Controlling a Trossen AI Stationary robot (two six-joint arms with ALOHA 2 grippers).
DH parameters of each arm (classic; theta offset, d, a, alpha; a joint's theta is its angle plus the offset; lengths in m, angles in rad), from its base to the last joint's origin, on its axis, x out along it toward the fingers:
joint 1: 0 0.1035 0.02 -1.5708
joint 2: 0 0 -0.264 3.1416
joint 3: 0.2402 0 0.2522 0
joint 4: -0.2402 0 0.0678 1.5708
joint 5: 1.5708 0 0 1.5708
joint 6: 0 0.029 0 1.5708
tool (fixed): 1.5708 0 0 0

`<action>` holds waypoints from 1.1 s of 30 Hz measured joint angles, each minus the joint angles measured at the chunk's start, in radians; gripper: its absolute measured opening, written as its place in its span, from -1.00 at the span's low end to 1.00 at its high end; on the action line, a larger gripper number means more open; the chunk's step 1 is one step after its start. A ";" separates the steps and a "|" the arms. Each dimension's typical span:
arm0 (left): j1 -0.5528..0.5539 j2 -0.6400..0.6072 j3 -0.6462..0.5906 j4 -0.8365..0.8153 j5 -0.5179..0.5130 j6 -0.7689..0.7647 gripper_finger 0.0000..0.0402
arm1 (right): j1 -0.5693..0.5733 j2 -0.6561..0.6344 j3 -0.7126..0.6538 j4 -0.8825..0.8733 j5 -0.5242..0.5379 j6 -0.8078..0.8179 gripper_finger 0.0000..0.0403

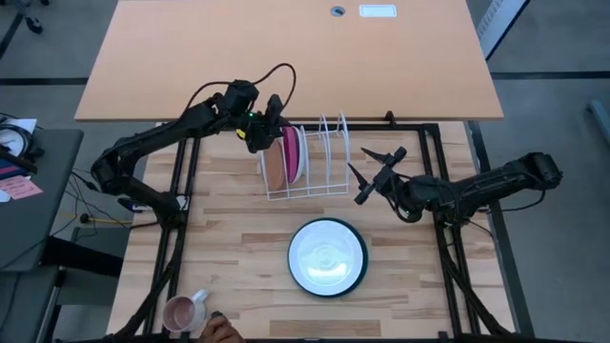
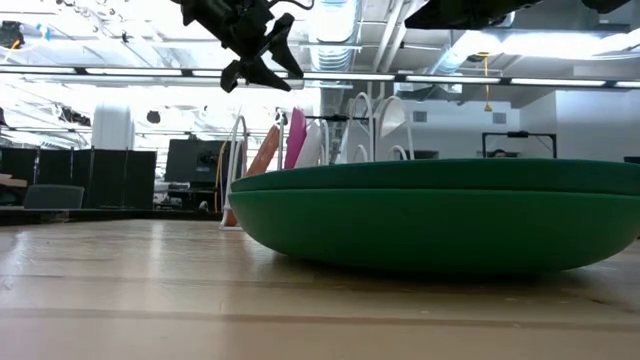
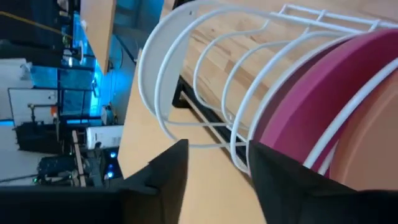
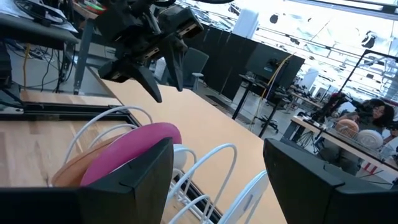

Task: Sort dishes
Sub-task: Put the pink plate in the dish rack

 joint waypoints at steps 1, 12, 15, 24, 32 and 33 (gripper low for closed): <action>0.000 0.001 0.000 -0.002 0.008 0.004 -0.26 | 0.000 0.000 0.000 0.001 0.000 0.001 0.27; 0.010 0.100 -0.002 0.013 -0.036 0.021 -0.80 | 0.001 0.000 0.000 0.000 0.000 0.000 0.27; 0.010 0.115 -0.002 0.030 -0.036 0.021 -0.91 | 0.001 0.000 0.000 -0.004 0.000 0.000 0.27; 0.009 0.149 0.000 0.032 -0.020 0.015 -0.99 | 0.000 0.000 0.000 -0.017 0.000 0.000 0.27; -0.004 0.168 0.000 0.063 -0.010 -0.016 -1.00 | 0.000 0.000 0.000 -0.021 0.001 0.000 0.27; -0.007 0.168 0.000 0.076 -0.006 -0.019 -1.00 | 0.000 0.000 0.000 -0.021 0.000 0.000 0.27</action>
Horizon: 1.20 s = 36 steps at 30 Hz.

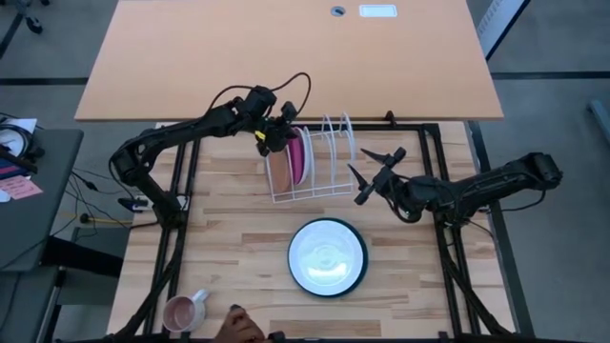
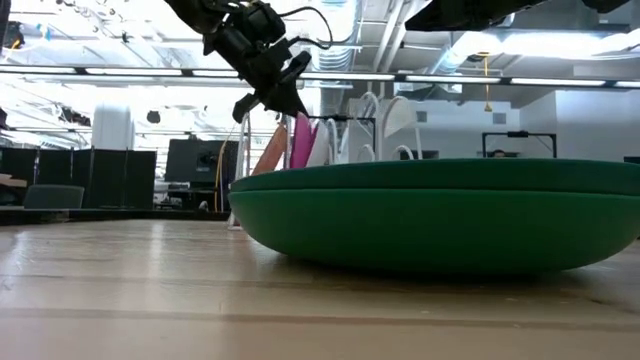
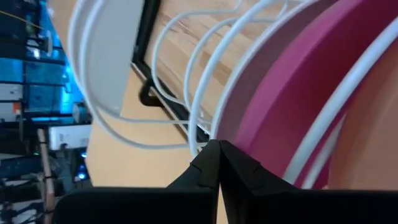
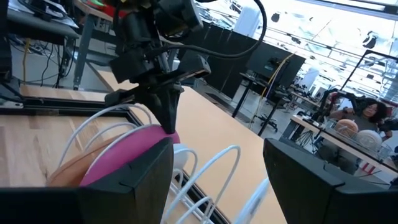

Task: Sort dishes
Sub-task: Put the pink plate in the dish rack, then adjust the dish rack

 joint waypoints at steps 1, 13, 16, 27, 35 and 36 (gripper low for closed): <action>-0.004 0.000 0.000 0.010 0.002 0.001 -1.00 | 0.000 0.000 0.000 -0.001 0.000 0.000 0.27; -0.071 -0.050 -0.001 0.047 -0.092 -0.054 -1.00 | 0.000 0.000 0.000 0.000 0.000 -0.055 0.27; -0.112 -0.096 -0.001 0.048 -0.095 -0.197 -1.00 | -0.006 0.000 0.000 0.006 0.000 -0.083 0.27; -0.291 -0.299 0.000 -0.109 -0.057 -0.865 -1.00 | -0.021 0.000 0.000 0.110 0.000 -0.063 0.27; -0.387 -0.321 0.000 -0.471 -0.059 -1.160 -1.00 | 0.003 0.000 0.036 0.038 0.000 0.270 0.27; -0.406 -0.318 0.000 -0.494 -0.061 -1.183 -1.00 | 0.012 0.000 0.044 0.009 0.000 0.310 0.27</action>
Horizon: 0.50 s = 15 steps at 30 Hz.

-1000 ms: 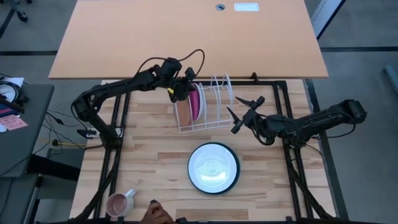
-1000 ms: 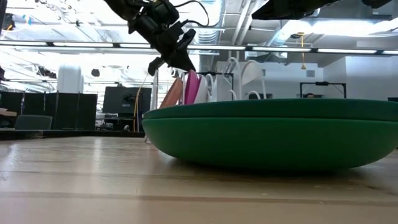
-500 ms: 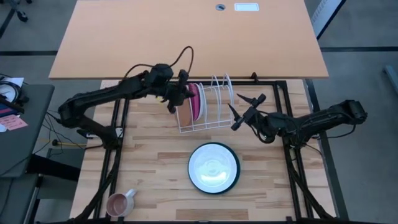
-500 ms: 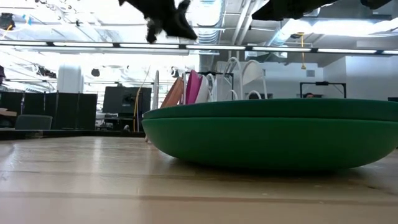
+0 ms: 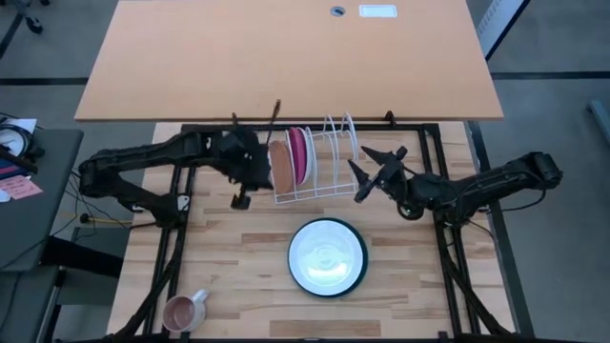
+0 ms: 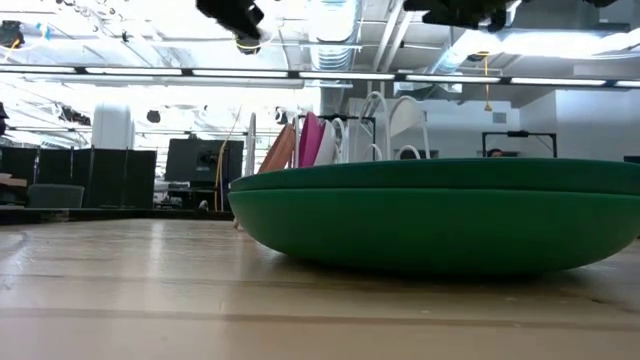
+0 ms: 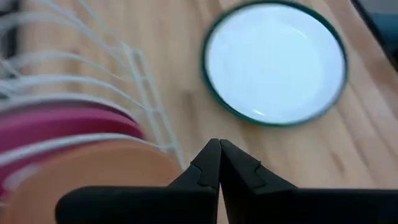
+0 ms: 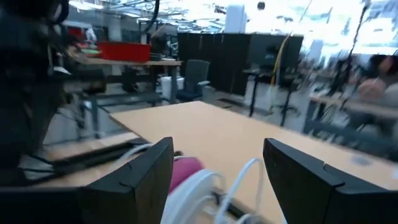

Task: Sort dishes
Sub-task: Adjust the dish rack

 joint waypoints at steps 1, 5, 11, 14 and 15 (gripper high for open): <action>-0.021 0.002 0.000 -0.017 -0.002 -0.020 -1.00 | 0.013 0.000 0.008 -0.026 0.000 0.042 0.27; -0.120 0.002 0.000 -0.030 -0.024 -0.075 -1.00 | 0.081 0.000 0.047 -0.100 -0.001 0.193 0.27; -0.283 0.003 0.000 0.030 -0.168 -0.148 -1.00 | 0.214 0.000 0.103 -0.118 -0.001 0.246 0.27; -0.331 0.003 0.000 0.034 -0.189 -0.156 -1.00 | 0.283 0.000 0.126 -0.142 -0.001 0.246 0.27; -0.341 0.003 0.000 0.034 -0.190 -0.160 -1.00 | 0.303 0.000 0.133 -0.154 -0.001 0.247 0.27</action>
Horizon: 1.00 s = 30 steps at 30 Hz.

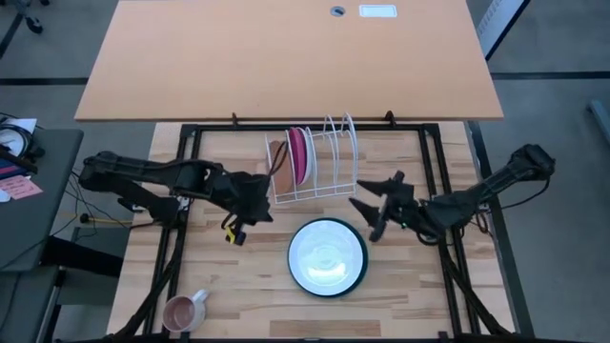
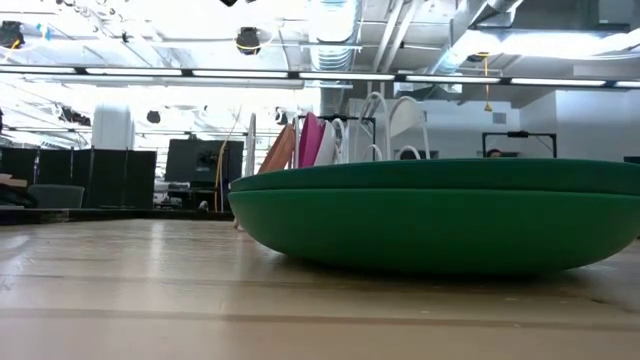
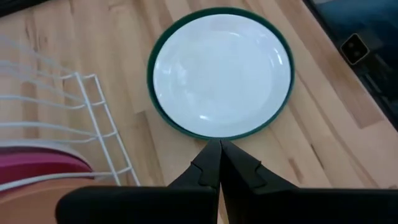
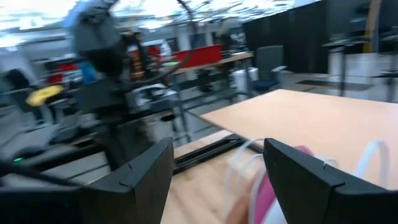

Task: Sort dishes
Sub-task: Adjust the dish rack

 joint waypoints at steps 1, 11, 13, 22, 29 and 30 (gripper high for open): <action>-0.008 0.000 0.000 0.000 -0.001 -0.001 -1.00 | 0.018 0.000 0.007 -0.012 0.000 0.000 0.27; 0.041 -0.009 -0.105 0.131 -0.003 0.042 -1.00 | 0.111 0.000 0.081 -0.200 0.002 -0.006 0.27; 0.066 -0.010 -0.180 0.204 -0.002 0.042 -1.00 | 0.115 0.000 0.084 -0.212 0.002 -0.006 0.27; 0.104 -0.036 -0.312 0.261 -0.390 -0.101 -1.00 | 0.110 0.000 0.084 -0.215 0.005 -0.140 0.27; 0.105 -0.063 -0.313 0.279 -0.577 -0.202 -1.00 | 0.065 0.000 0.084 -0.209 0.005 -0.175 0.27; 0.109 -0.062 -0.313 0.279 -0.581 -0.212 -1.00 | 0.058 0.000 0.084 -0.209 0.005 -0.175 0.27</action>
